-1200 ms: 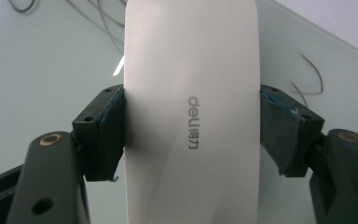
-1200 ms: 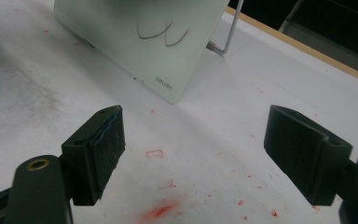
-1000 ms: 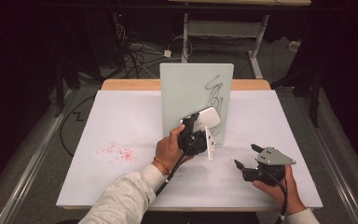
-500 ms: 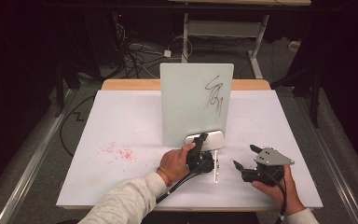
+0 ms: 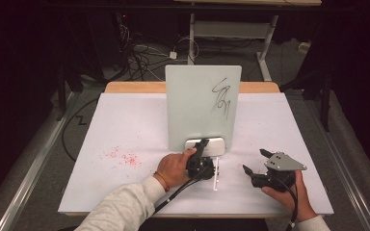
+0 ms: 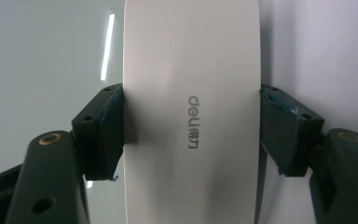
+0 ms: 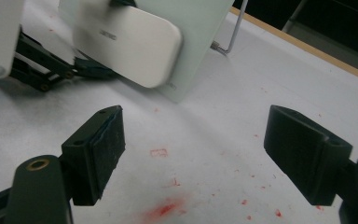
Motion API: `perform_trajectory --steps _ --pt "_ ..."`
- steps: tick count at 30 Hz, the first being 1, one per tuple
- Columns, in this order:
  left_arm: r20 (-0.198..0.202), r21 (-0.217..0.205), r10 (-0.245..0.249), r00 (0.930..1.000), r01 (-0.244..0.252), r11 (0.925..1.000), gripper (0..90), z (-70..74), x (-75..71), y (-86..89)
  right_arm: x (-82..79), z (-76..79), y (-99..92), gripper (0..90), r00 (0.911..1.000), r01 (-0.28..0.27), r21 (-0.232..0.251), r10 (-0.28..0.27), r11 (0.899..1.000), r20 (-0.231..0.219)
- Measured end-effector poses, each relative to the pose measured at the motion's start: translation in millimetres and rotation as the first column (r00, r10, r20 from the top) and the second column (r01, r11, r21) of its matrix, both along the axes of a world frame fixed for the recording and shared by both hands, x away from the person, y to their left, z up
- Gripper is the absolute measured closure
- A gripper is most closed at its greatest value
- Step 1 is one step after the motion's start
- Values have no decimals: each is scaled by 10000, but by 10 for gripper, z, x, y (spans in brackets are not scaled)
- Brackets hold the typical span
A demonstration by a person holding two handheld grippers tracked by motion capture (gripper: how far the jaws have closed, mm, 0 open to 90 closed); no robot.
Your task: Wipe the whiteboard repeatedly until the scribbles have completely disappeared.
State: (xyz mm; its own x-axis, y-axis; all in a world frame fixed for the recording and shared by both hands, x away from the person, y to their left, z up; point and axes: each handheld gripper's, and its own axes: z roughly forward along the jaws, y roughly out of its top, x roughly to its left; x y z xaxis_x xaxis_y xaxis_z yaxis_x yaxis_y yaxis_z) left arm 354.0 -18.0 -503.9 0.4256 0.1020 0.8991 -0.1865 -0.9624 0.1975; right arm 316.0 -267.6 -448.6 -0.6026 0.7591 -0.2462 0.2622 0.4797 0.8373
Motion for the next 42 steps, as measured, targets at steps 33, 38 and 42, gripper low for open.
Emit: perform_trajectory --steps 33,38,42 --pt "334 -453 580 9978 -565 9974 292 54 21 -515 6 39 -46 210 9995 237 245 -242 9994 181" --pt "193 -615 716 9973 -702 9956 292 117 40 -297 -3 44 -39 210 9996 205 253 -210 9995 193" --pt "82 -895 891 9960 -880 9921 292 166 55 -102 1 46 -40 210 9995 240 255 -245 9994 190"
